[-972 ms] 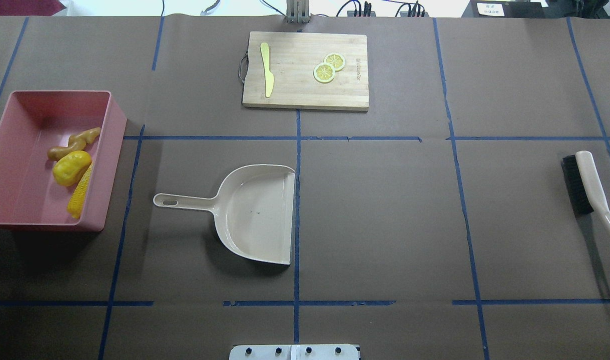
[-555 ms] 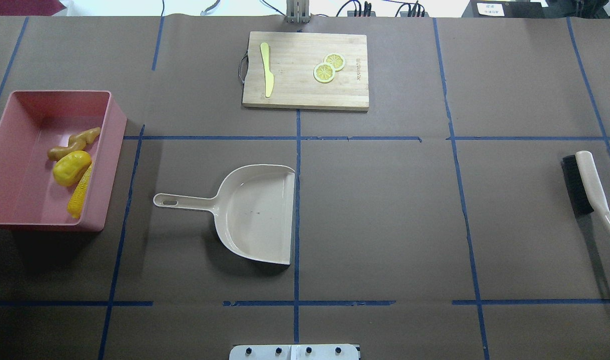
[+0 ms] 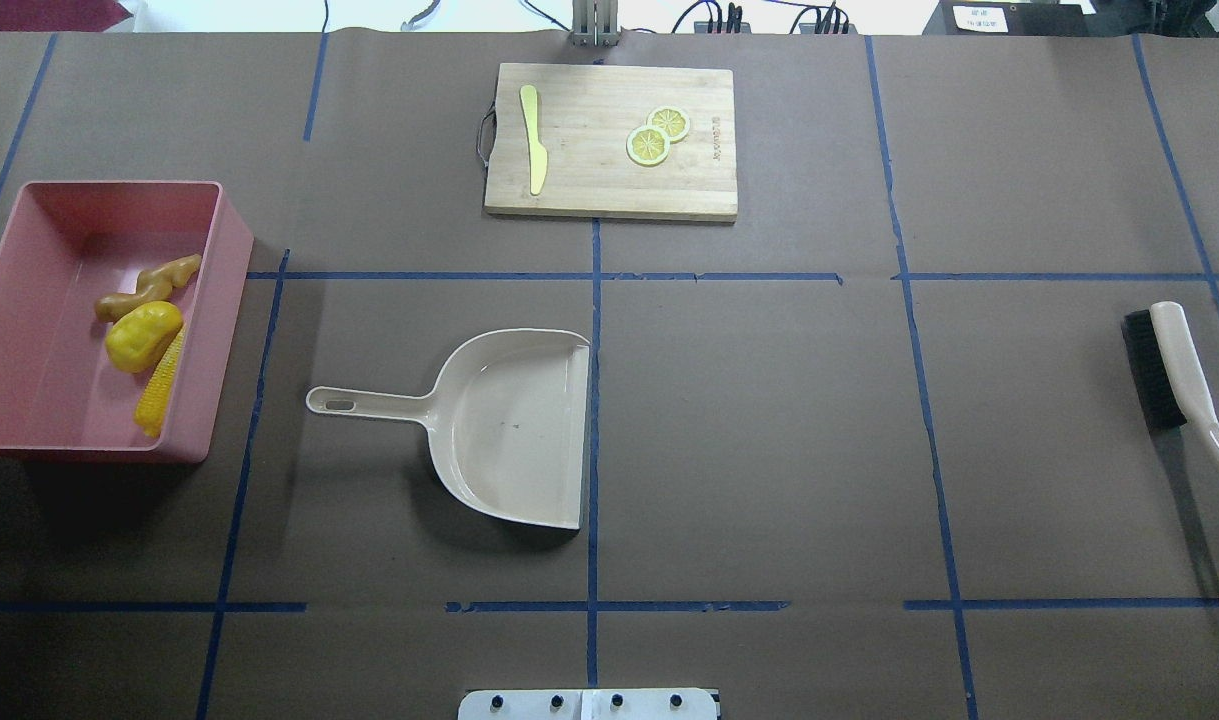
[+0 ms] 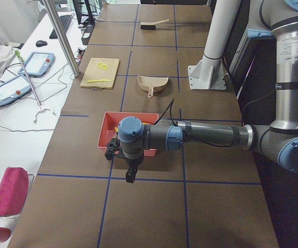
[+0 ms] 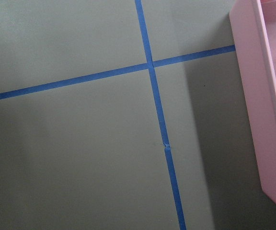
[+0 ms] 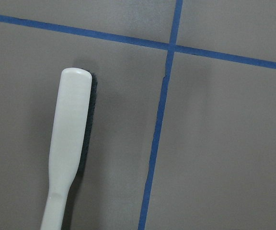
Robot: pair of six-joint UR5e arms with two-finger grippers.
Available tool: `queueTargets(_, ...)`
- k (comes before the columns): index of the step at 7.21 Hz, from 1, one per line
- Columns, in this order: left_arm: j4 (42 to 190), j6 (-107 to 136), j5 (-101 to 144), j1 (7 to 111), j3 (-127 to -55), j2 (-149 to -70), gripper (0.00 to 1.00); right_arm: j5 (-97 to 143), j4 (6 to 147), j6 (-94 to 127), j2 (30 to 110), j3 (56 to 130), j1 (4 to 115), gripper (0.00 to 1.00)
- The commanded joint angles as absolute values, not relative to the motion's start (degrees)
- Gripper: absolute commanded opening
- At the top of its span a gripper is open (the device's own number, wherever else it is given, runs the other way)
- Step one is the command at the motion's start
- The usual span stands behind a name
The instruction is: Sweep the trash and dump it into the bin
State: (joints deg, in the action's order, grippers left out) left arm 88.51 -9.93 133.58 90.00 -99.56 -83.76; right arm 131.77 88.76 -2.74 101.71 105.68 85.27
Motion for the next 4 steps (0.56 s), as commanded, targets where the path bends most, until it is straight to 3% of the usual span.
queueTargets(1, 88.5, -9.9, 133.6, 90.0, -99.4, -83.8, 1.00, 132.2, 86.8, -2.5, 101.9, 105.8, 85.1, 1.00)
queueTargets(4, 88.5, -9.9, 133.5, 90.0, -99.3, -83.8, 1.00, 132.1, 86.8, -2.6, 101.9, 105.4, 85.1, 1.00)
